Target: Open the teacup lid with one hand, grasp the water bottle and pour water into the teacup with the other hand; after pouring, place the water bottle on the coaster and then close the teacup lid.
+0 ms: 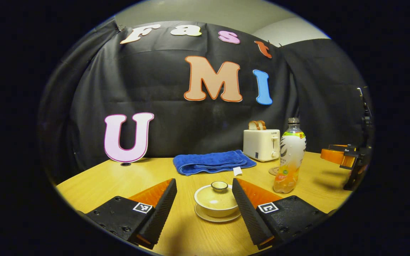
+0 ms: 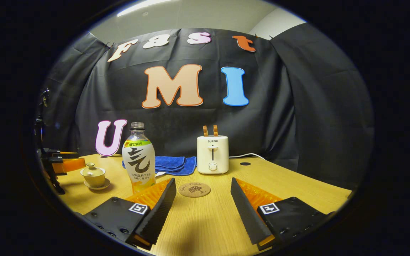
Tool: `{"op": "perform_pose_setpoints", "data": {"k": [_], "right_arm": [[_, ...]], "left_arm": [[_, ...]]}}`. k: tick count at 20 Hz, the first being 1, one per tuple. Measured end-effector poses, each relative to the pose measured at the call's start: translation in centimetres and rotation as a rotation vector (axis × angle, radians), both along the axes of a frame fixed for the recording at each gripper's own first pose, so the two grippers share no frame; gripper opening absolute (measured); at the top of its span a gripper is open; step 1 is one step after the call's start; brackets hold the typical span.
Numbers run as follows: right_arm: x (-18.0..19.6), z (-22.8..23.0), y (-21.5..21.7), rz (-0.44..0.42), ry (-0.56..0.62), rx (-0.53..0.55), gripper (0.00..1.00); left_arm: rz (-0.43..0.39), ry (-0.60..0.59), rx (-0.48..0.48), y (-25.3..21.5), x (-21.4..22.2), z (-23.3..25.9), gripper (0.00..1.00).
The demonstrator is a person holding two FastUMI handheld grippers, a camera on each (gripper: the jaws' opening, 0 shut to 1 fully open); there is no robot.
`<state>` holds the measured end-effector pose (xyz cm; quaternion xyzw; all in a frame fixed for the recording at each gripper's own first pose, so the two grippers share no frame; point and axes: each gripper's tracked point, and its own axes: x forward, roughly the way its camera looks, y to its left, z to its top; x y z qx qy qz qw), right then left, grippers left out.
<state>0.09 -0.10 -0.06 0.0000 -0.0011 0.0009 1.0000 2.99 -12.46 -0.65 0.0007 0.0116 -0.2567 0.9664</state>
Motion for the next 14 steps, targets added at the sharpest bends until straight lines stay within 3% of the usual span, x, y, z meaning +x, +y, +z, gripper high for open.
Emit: {"op": "perform_pose_setpoints", "data": {"k": [6,10,14], "right_arm": [[0.0,-0.1,0.0,0.005,0.000,0.001,0.95],[-0.1,-0.1,0.2,0.007,0.000,0.001,0.95],[-0.1,-0.1,0.2,0.007,0.000,0.001,0.95]], "left_arm": [[-0.076,0.053,0.036,-2.1,1.4,-0.8,0.84],[-0.123,0.081,0.073,-3.2,1.7,-1.3,0.66],[-0.106,0.101,0.094,-2.9,2.1,-1.7,0.45]]}}
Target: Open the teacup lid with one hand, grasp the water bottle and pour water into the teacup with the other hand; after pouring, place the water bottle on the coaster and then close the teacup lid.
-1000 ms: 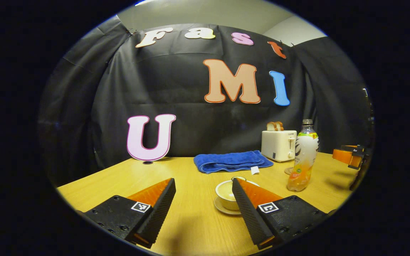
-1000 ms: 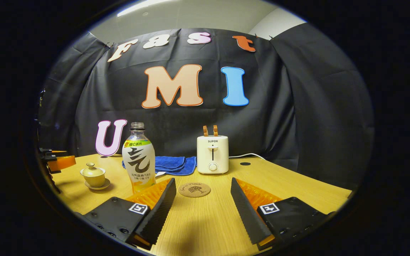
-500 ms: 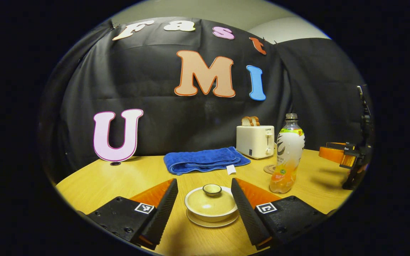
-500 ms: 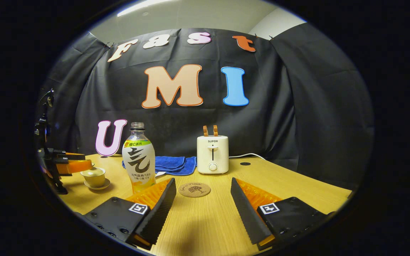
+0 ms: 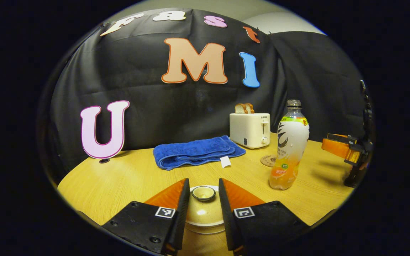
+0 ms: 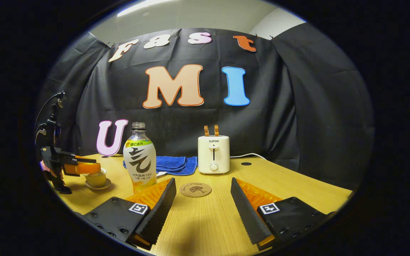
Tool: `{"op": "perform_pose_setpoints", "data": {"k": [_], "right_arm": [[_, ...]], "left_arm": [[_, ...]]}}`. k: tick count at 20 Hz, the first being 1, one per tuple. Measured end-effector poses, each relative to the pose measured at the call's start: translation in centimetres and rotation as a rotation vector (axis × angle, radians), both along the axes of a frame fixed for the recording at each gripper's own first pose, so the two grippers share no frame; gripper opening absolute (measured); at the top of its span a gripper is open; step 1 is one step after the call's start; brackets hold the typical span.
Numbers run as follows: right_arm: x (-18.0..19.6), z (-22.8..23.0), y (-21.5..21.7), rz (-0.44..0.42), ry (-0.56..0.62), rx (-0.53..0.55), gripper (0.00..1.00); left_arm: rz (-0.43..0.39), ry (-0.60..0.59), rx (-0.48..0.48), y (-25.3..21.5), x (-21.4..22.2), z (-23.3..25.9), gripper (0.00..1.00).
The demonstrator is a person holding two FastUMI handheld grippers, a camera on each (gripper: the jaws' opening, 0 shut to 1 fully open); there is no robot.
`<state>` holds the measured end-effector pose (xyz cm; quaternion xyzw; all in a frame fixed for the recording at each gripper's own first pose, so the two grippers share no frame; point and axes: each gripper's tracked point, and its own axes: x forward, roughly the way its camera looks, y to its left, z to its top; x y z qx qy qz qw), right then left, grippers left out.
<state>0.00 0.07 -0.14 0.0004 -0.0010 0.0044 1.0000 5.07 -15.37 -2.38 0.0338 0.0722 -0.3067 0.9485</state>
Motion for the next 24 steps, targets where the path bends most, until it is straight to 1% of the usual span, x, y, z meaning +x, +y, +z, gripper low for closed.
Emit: {"op": "perform_pose_setpoints", "data": {"k": [1,2,3,4,5,6,7,9,10,11,12,16,17,18,19,20,21,22,23,24], "right_arm": [[0.0,0.0,0.0,0.000,0.000,0.000,0.95],[0.1,0.0,0.0,0.000,0.000,0.000,0.95],[0.1,0.0,0.0,0.000,0.000,0.000,0.95],[0.1,0.0,0.0,0.000,0.000,0.000,0.95],[0.1,0.0,0.0,0.000,0.000,0.000,0.97],[0.2,0.0,0.2,0.005,0.000,0.001,0.95],[0.3,0.1,0.4,0.014,0.002,0.000,0.97],[0.1,-0.1,0.8,0.037,0.004,0.002,0.96],[0.0,-0.1,1.2,0.057,0.004,0.002,0.94],[0.0,-0.1,1.8,0.087,0.006,0.004,0.94],[0.0,-0.2,2.6,0.126,0.010,0.005,0.97],[-0.2,-0.3,5.6,0.278,0.019,0.011,0.97],[-0.3,-0.2,6.3,0.314,0.020,0.013,0.97],[-0.2,-0.3,7.5,0.365,0.024,0.015,0.99],[0.1,-0.4,8.1,0.382,0.027,0.016,0.97],[0.3,-0.5,8.7,0.392,0.031,0.015,0.99],[0.7,-0.6,9.3,0.401,0.037,0.013,0.97],[0.9,-0.8,9.9,0.407,0.044,0.012,0.99],[1.3,-0.8,10.5,0.411,0.051,0.010,0.99],[1.8,-1.1,11.1,0.411,0.062,0.008,0.97]], "left_arm": [[0.002,-0.004,-0.005,0.1,0.0,0.2,0.41],[-0.002,-0.006,-0.011,0.0,0.1,0.3,0.35],[-0.001,-0.006,-0.012,0.1,-0.1,0.2,0.30],[-0.001,-0.006,-0.014,0.1,-0.1,0.3,0.28],[0.001,-0.007,-0.018,0.2,-0.2,0.3,0.28],[0.011,-0.015,-0.029,0.5,-0.1,0.6,0.27],[0.028,-0.028,-0.047,1.0,-0.1,0.9,0.27],[0.063,-0.058,-0.094,1.8,-0.1,1.7,0.27],[0.074,-0.072,-0.111,2.0,-0.2,2.1,0.27],[0.087,-0.087,-0.110,2.2,-0.2,2.2,0.26],[0.098,-0.097,-0.102,2.6,-0.2,2.2,0.25],[0.172,-0.118,-0.103,4.9,-0.2,2.4,0.25],[0.204,-0.122,-0.101,6.0,-0.4,2.5,0.25],[0.241,-0.124,-0.097,7.2,-0.5,2.4,0.25],[0.271,-0.126,-0.094,8.0,-0.6,2.4,0.25],[0.302,-0.127,-0.091,9.1,-0.7,2.5,0.25],[0.328,-0.129,-0.089,9.9,-0.9,2.4,0.25],[0.350,-0.134,-0.089,10.8,-1.1,2.5,0.25],[0.377,-0.133,-0.084,11.9,-1.2,2.5,0.25],[0.395,-0.135,-0.084,12.6,-1.4,2.5,0.25]]}}
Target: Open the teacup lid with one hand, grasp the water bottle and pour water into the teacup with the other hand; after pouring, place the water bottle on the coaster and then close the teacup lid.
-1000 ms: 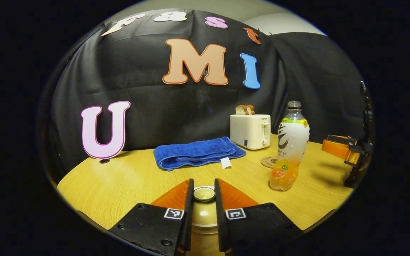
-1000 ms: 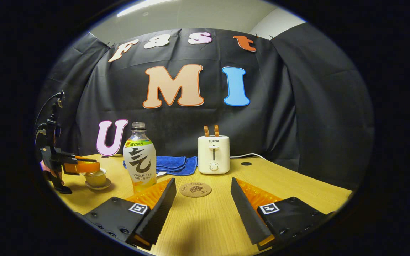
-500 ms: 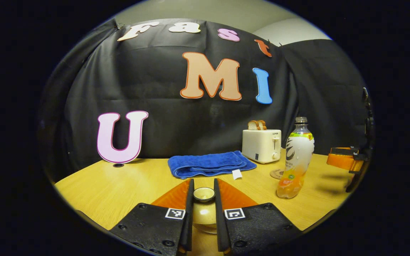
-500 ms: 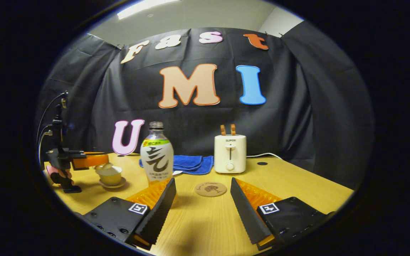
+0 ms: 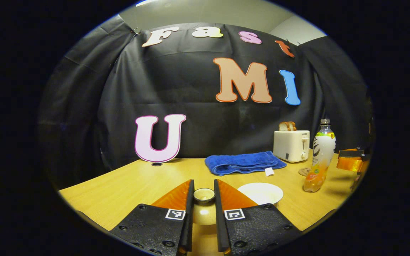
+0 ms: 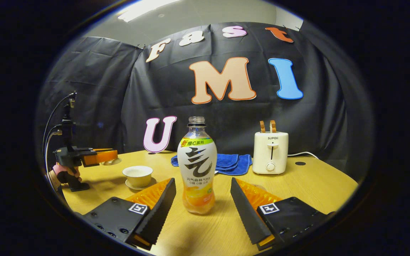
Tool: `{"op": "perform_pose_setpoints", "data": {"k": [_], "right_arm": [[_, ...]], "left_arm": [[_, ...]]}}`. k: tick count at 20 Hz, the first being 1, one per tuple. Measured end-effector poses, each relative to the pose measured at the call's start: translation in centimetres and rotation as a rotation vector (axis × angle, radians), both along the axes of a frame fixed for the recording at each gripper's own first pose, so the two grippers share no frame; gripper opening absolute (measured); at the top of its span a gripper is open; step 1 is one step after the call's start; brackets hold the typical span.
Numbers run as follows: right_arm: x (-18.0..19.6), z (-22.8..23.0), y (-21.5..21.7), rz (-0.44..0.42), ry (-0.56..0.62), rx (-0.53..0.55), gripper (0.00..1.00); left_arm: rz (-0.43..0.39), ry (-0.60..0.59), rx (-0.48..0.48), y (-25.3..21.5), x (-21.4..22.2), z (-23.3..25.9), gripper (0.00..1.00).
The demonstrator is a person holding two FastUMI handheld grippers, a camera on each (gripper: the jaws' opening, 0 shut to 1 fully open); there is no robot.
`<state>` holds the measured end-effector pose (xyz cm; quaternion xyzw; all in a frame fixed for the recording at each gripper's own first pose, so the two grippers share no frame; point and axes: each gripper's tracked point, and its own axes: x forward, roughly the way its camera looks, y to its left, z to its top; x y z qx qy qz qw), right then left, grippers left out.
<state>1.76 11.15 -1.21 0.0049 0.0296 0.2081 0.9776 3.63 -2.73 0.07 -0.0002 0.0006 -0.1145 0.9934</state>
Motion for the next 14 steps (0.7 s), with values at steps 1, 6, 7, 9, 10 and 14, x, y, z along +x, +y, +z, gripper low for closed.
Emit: {"op": "perform_pose_setpoints", "data": {"k": [1,6,7,9,10,14], "right_arm": [[0.4,-0.1,0.4,-0.003,0.008,-0.004,0.95],[2.6,-1.1,2.6,-0.020,0.058,-0.030,0.94],[2.8,-1.3,2.8,-0.025,0.067,-0.034,0.94],[3.5,-1.4,3.1,-0.046,0.077,-0.034,0.97],[3.8,-1.6,3.2,-0.058,0.082,-0.038,0.95],[5.1,-2.5,3.8,-0.081,0.127,-0.071,0.96]], "left_arm": [[0.017,-0.001,0.001,0.8,-0.1,0.1,0.25],[0.114,-0.001,0.002,5.1,-1.0,0.0,0.25],[0.119,-0.002,0.002,5.4,-1.1,0.0,0.25],[0.118,-0.001,0.002,5.4,-1.1,-0.2,0.25],[0.118,-0.001,0.002,5.4,-1.1,-0.1,0.25],[0.123,-0.001,0.003,5.6,-1.1,-0.1,0.25]]}}
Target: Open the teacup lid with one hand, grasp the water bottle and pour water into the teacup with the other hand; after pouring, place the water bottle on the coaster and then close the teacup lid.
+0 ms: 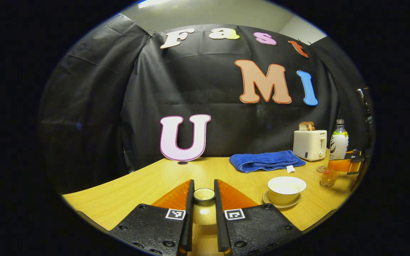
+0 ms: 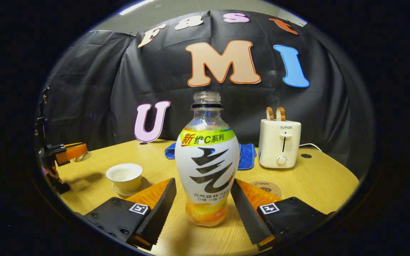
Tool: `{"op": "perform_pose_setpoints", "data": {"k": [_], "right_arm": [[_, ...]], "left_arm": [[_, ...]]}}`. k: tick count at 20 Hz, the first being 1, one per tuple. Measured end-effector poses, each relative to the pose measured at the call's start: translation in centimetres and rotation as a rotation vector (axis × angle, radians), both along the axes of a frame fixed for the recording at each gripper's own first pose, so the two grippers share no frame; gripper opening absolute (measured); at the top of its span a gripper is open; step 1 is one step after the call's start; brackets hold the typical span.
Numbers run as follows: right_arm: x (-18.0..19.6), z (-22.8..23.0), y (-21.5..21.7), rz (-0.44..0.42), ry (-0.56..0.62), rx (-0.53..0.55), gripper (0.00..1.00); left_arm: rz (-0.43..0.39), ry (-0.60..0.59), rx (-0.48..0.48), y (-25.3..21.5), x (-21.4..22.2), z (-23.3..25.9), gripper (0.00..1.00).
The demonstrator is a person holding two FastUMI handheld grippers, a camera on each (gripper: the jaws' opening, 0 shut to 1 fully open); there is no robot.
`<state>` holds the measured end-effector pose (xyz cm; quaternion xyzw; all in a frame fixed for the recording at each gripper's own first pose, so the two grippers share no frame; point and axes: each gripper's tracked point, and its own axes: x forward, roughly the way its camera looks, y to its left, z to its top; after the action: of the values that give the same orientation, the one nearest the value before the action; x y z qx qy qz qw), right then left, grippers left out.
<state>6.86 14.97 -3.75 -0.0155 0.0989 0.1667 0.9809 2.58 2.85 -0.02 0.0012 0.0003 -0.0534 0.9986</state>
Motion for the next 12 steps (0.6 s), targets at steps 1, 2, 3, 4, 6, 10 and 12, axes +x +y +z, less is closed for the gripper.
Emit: {"op": "perform_pose_setpoints", "data": {"k": [1,2,3,4,6,10,12], "right_arm": [[0.5,-0.3,0.2,-0.005,0.010,0.002,0.84],[0.1,-0.3,0.0,-0.008,0.017,-0.005,0.73],[0.1,-0.4,0.1,-0.012,0.026,-0.014,0.69],[0.1,-0.3,0.2,-0.012,0.019,-0.020,0.65],[0.1,-0.3,0.2,-0.016,0.012,-0.034,0.65],[-0.3,0.0,0.4,-0.003,0.008,-0.113,0.64],[-0.5,0.9,0.3,-0.005,-0.019,-0.163,0.65]], "left_arm": [[0.000,0.000,0.000,0.0,0.0,0.0,0.25],[0.000,0.001,0.000,-0.1,-0.1,0.0,0.25],[0.000,0.002,0.000,0.0,-0.1,0.0,0.25],[0.001,0.002,0.000,0.0,-0.2,0.0,0.25],[0.001,0.003,0.000,-0.1,-0.2,0.0,0.25],[0.002,0.004,0.000,-0.1,-0.1,0.1,0.25],[0.004,0.005,0.000,0.0,-0.2,0.1,0.25]]}}
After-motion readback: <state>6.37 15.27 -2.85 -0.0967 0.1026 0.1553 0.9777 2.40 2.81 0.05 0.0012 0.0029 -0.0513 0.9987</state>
